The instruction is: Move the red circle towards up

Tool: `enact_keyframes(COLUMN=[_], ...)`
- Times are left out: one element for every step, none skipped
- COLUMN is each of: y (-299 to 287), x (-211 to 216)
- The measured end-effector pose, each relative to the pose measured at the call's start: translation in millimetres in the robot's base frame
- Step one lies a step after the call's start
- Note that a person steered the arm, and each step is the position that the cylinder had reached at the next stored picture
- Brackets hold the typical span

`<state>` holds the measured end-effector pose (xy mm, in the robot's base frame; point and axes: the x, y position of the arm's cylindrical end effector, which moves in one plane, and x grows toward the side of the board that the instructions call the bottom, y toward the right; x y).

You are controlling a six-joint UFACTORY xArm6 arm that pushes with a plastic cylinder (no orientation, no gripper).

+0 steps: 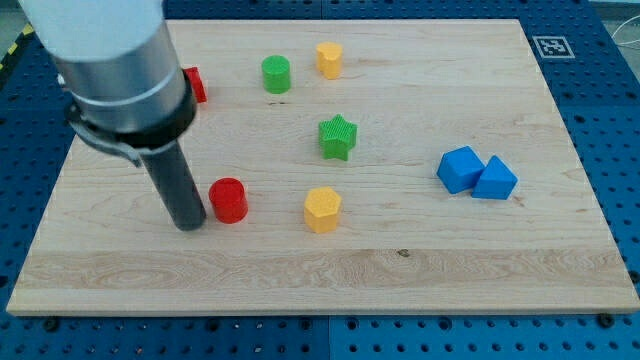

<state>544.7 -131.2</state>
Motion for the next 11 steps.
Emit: enact_keyframes(y=[33, 48, 40, 38, 50, 49, 33, 12, 8, 7, 4], x=[2, -33, -80, -78, -53, -72, -106, -133, -136, -149, -172])
